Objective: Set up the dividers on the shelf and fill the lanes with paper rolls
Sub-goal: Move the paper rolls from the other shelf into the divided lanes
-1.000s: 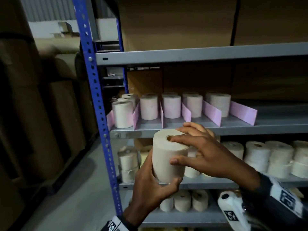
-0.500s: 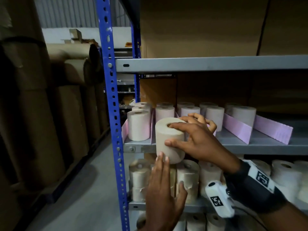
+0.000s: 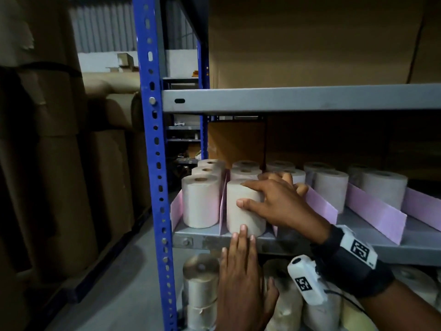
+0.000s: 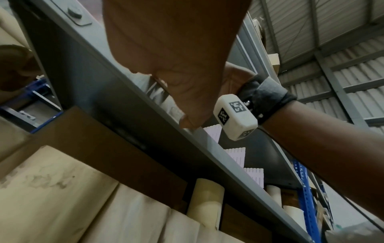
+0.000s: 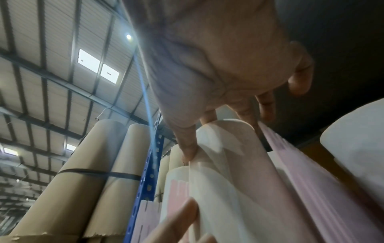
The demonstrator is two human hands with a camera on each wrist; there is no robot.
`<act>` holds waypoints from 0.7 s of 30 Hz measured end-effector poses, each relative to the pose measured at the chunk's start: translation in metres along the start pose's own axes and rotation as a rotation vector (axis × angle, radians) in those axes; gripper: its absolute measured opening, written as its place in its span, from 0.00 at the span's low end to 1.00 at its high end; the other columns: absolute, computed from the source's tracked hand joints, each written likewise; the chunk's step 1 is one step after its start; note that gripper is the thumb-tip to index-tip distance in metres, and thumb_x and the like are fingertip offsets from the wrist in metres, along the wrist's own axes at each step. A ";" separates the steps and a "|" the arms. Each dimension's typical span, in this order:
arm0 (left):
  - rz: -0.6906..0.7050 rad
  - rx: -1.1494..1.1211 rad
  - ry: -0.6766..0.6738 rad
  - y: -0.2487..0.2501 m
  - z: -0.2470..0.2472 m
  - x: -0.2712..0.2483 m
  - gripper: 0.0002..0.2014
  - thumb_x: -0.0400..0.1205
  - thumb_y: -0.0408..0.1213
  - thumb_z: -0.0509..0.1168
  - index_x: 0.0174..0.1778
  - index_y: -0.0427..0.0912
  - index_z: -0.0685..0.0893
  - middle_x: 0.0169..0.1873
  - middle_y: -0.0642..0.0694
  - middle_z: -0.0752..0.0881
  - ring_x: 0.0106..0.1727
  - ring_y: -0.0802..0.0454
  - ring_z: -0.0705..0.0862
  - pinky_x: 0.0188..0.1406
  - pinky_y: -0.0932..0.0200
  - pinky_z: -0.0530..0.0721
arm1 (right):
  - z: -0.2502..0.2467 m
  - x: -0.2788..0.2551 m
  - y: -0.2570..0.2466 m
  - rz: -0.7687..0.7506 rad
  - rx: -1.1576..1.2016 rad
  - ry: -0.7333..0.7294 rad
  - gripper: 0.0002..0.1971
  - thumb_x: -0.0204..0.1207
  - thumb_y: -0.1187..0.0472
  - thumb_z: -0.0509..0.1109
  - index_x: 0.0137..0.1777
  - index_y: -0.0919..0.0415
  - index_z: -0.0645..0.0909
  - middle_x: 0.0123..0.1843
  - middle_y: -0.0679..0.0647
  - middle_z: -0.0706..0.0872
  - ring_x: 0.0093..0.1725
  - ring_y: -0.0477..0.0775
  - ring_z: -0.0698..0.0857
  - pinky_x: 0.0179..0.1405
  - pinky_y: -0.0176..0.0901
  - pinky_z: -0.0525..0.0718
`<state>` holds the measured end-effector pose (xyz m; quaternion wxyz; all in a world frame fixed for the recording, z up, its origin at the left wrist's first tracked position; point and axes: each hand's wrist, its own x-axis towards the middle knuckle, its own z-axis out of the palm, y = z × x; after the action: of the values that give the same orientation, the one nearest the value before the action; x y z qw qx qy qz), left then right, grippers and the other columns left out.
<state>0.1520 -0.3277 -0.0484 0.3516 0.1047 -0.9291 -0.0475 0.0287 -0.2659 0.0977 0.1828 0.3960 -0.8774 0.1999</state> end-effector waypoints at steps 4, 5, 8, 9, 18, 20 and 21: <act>-0.059 0.067 -0.068 0.001 0.008 0.013 0.45 0.64 0.61 0.70 0.75 0.39 0.82 0.78 0.40 0.78 0.75 0.39 0.80 0.69 0.39 0.82 | 0.011 0.013 0.005 0.001 -0.068 0.020 0.31 0.72 0.27 0.61 0.76 0.32 0.69 0.78 0.45 0.72 0.75 0.56 0.60 0.58 0.58 0.60; -0.058 0.072 -0.056 0.000 0.011 0.014 0.42 0.65 0.61 0.67 0.73 0.39 0.84 0.76 0.40 0.80 0.75 0.39 0.81 0.71 0.41 0.81 | 0.013 0.014 0.006 0.000 -0.078 0.027 0.31 0.72 0.27 0.61 0.76 0.32 0.69 0.78 0.44 0.72 0.75 0.55 0.60 0.58 0.59 0.60; -0.064 0.067 0.004 -0.001 0.021 0.013 0.38 0.70 0.57 0.61 0.71 0.36 0.85 0.75 0.39 0.81 0.77 0.39 0.78 0.71 0.42 0.72 | 0.015 0.018 0.009 -0.030 -0.070 0.035 0.31 0.73 0.28 0.61 0.76 0.34 0.68 0.77 0.43 0.74 0.73 0.54 0.61 0.60 0.59 0.64; -0.070 0.073 0.011 -0.001 0.025 0.012 0.37 0.70 0.56 0.61 0.71 0.36 0.85 0.74 0.39 0.82 0.77 0.40 0.77 0.70 0.41 0.71 | 0.016 0.019 0.011 -0.034 -0.060 0.022 0.31 0.73 0.29 0.61 0.77 0.34 0.68 0.77 0.43 0.74 0.73 0.54 0.62 0.62 0.61 0.66; -0.050 0.093 0.075 -0.007 0.032 0.009 0.36 0.68 0.49 0.68 0.73 0.37 0.83 0.76 0.41 0.80 0.77 0.38 0.78 0.71 0.41 0.73 | 0.013 0.021 0.018 -0.036 -0.015 -0.041 0.31 0.76 0.31 0.61 0.79 0.35 0.65 0.80 0.41 0.71 0.76 0.55 0.62 0.64 0.63 0.64; -0.037 0.064 0.043 -0.007 0.029 0.008 0.37 0.68 0.50 0.68 0.74 0.37 0.82 0.77 0.41 0.79 0.78 0.38 0.76 0.72 0.40 0.72 | 0.011 0.021 0.022 -0.043 0.030 -0.069 0.31 0.76 0.32 0.63 0.78 0.35 0.66 0.79 0.41 0.72 0.75 0.55 0.62 0.66 0.65 0.67; -0.024 0.050 0.032 -0.007 0.027 0.008 0.38 0.69 0.50 0.68 0.75 0.36 0.82 0.77 0.41 0.78 0.79 0.38 0.76 0.73 0.41 0.71 | 0.010 0.022 0.022 -0.045 0.046 -0.083 0.31 0.76 0.33 0.63 0.78 0.35 0.66 0.78 0.41 0.73 0.74 0.55 0.63 0.67 0.65 0.68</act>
<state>0.1295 -0.3357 -0.0649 0.3632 0.1252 -0.9229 -0.0269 -0.0037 -0.2710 0.0950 0.1413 0.4277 -0.8702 0.1994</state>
